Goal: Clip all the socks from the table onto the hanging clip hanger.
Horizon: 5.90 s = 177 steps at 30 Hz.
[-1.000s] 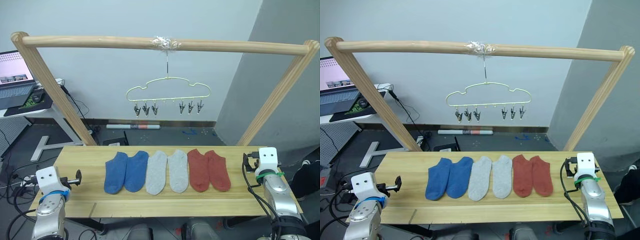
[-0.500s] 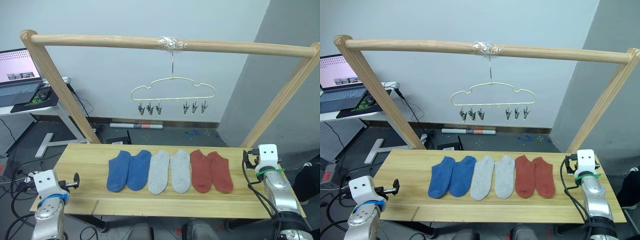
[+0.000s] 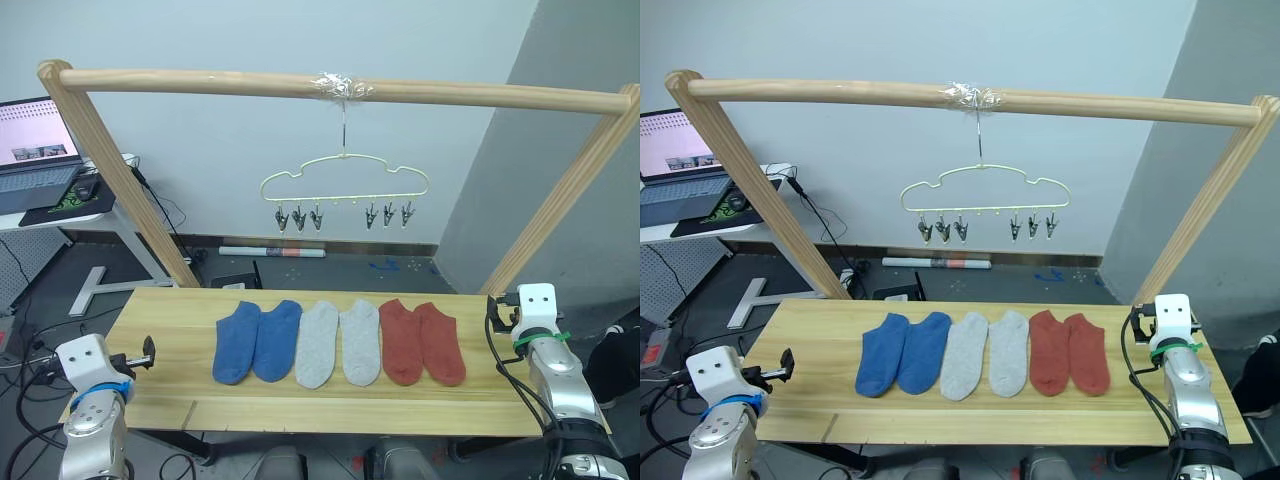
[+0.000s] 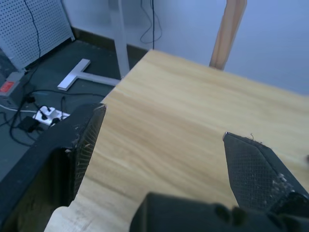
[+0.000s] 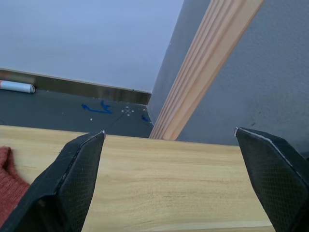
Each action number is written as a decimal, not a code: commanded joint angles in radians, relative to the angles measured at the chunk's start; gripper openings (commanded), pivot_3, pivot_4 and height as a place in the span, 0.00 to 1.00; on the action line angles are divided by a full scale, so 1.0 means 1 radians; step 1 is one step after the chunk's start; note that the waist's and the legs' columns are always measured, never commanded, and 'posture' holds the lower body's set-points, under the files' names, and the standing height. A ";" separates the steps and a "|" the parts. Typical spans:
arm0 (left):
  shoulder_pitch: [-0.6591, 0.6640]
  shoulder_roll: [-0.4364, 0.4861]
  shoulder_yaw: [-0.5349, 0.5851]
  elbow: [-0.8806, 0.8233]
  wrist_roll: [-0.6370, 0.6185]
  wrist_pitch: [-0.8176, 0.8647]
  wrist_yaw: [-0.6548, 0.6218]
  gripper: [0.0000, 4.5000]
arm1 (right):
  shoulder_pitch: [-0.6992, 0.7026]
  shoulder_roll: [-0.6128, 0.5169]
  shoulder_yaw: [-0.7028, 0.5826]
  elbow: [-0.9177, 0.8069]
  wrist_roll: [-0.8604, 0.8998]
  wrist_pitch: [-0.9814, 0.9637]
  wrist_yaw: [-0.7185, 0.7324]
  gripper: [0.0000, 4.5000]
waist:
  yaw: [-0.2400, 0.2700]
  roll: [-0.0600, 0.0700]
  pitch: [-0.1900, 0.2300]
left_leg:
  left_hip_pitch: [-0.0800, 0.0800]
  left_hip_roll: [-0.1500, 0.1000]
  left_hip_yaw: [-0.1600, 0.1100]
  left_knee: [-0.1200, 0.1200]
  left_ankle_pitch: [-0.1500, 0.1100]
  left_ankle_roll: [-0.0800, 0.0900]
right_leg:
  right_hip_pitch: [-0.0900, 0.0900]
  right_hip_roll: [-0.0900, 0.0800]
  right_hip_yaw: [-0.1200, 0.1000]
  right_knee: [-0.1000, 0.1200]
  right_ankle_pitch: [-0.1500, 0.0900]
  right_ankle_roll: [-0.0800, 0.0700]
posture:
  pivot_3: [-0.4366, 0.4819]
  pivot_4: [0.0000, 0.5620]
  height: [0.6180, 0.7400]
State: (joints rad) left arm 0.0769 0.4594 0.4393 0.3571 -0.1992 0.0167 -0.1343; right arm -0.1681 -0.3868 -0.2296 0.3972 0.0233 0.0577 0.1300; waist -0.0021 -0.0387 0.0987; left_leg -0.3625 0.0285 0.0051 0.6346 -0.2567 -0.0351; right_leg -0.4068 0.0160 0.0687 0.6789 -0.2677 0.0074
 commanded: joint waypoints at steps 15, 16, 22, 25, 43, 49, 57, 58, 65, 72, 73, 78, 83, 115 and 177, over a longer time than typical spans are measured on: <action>-0.020 0.016 -0.033 -0.549 -0.181 0.208 -0.169 1.00 | 0.005 -0.016 0.044 -0.385 0.217 0.148 0.286 1.00 | -0.001 0.002 0.042 | 0.000 0.000 -0.001 0.001 0.000 0.000 | 0.000 0.000 0.000 0.000 0.000 -0.001 | 0.55 0.26 1.00; -0.022 0.016 -0.034 -0.553 -0.178 0.213 -0.169 1.00 | 0.005 -0.017 0.044 -0.392 0.220 0.157 0.291 1.00 | -0.001 0.002 0.043 | 0.000 0.000 -0.001 0.001 0.000 0.000 | 0.000 0.000 -0.001 0.000 0.000 -0.001 | 0.55 0.26 1.00; -0.156 -0.024 -0.179 -0.611 -0.163 0.254 -0.187 1.00 | -0.081 -0.038 0.120 -0.472 0.238 0.218 0.377 1.00 | -0.002 0.001 0.056 | -0.002 -0.001 -0.002 0.001 0.000 0.000 | -0.001 0.000 -0.001 -0.001 0.000 0.000 | 0.53 0.28 1.00; -0.202 -0.044 -0.225 -0.596 -0.142 0.253 -0.186 1.00 | -0.115 -0.037 0.146 -0.497 0.251 0.238 0.409 1.00 | -0.003 0.001 0.058 | -0.002 -0.001 -0.002 0.001 0.000 0.000 | -0.001 0.001 -0.001 -0.001 0.000 0.001 | 0.52 0.28 1.00; -0.435 -0.177 -0.335 -0.411 -0.030 0.194 -0.138 0.61 | -0.211 0.013 0.279 -0.602 0.277 0.250 0.506 1.00 | -0.020 -0.003 0.076 | -0.005 0.000 -0.005 0.001 -0.001 0.000 | -0.001 0.000 -0.003 -0.004 0.000 0.001 | 0.47 0.32 1.00; -0.513 -0.202 -0.346 -0.291 0.021 0.131 -0.115 0.61 | -0.253 0.024 0.300 -0.633 0.291 0.281 0.511 1.00 | -0.029 -0.004 0.079 | -0.005 -0.001 -0.005 0.002 -0.001 0.000 | -0.001 0.000 -0.004 -0.004 0.001 0.002 | 0.45 0.33 1.00; -0.577 -0.218 -0.349 -0.167 0.052 0.056 -0.105 0.61 | -0.272 0.032 0.305 -0.656 0.286 0.302 0.499 1.00 | -0.031 -0.006 0.087 | -0.006 0.000 -0.006 0.002 -0.001 0.000 | -0.001 0.000 -0.004 -0.006 0.001 0.002 | 0.43 0.34 1.00; -0.582 -0.220 -0.347 -0.156 0.057 0.047 -0.102 0.61 | -0.272 0.031 0.305 -0.661 0.286 0.305 0.500 1.00 | -0.031 -0.006 0.089 | -0.006 0.000 -0.006 0.002 -0.001 0.000 | -0.001 0.000 -0.004 -0.006 0.001 0.003 | 0.43 0.34 1.00; -0.586 -0.221 -0.339 -0.134 0.070 0.017 -0.086 0.61 | -0.271 0.026 0.294 -0.687 0.293 0.331 0.498 1.00 | -0.032 -0.006 0.092 | -0.013 0.000 -0.008 0.003 -0.001 -0.001 | -0.006 0.000 -0.006 -0.006 0.001 0.003 | 0.42 0.35 1.00; -0.590 -0.220 -0.330 -0.133 0.064 0.009 -0.085 0.61 | -0.274 0.029 0.291 -0.691 0.292 0.338 0.496 1.00 | -0.031 -0.005 0.094 | -0.023 -0.001 -0.017 0.010 -0.001 -0.001 | -0.013 0.000 -0.008 -0.003 0.003 0.005 | 0.42 0.35 1.00; -0.593 -0.219 -0.328 -0.128 0.065 0.006 -0.086 0.61 | -0.275 0.031 0.291 -0.690 0.291 0.339 0.494 1.00 | -0.032 -0.005 0.094 | -0.023 -0.001 -0.017 0.010 -0.001 -0.001 | -0.013 0.000 -0.009 -0.003 0.003 0.005 | 0.42 0.35 1.00; -0.624 -0.216 -0.324 -0.095 0.073 -0.012 -0.082 0.61 | -0.284 0.033 0.291 -0.694 0.297 0.347 0.493 1.00 | -0.032 -0.005 0.096 | -0.024 -0.001 -0.018 0.011 -0.001 -0.001 | -0.013 0.000 -0.010 -0.002 0.003 0.006 | 0.42 0.35 1.00; -0.645 -0.217 -0.322 -0.073 0.071 -0.026 -0.084 0.61 | -0.293 0.033 0.288 -0.696 0.301 0.356 0.492 1.00 | -0.031 -0.005 0.098 | -0.024 -0.001 -0.019 0.011 -0.001 -0.001 | -0.013 0.000 -0.011 -0.002 0.003 0.006 | 0.42 0.35 1.00; -0.675 -0.232 -0.327 -0.062 0.058 -0.056 -0.119 0.00 | -0.270 0.027 0.294 -0.705 0.309 0.356 0.483 1.00 | -0.031 -0.003 0.099 | -0.031 -0.001 -0.030 0.012 0.000 -0.001 | -0.013 -0.001 -0.025 -0.002 0.006 0.001 | 0.41 0.33 1.00; -0.615 -0.237 -0.305 -0.158 0.036 0.031 -0.096 0.00 | -0.145 -0.076 0.290 0.084 0.087 0.193 0.627 0.01 | -0.031 -0.002 0.099 | -0.019 -0.002 -0.027 0.013 0.002 -0.003 | -0.002 -0.001 -0.025 -0.001 0.005 0.003 | 0.46 0.31 1.00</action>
State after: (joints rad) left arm -0.5175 0.2188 0.1240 0.2126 -0.1585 0.0605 -0.2314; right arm -0.3267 -0.4484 0.0754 0.5544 0.0728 0.2199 0.7096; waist -0.0332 -0.0411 0.1978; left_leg -0.3811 0.0268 -0.0226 0.6476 -0.2544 -0.0384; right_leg -0.4084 0.0152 0.0430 0.6781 -0.2625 0.0102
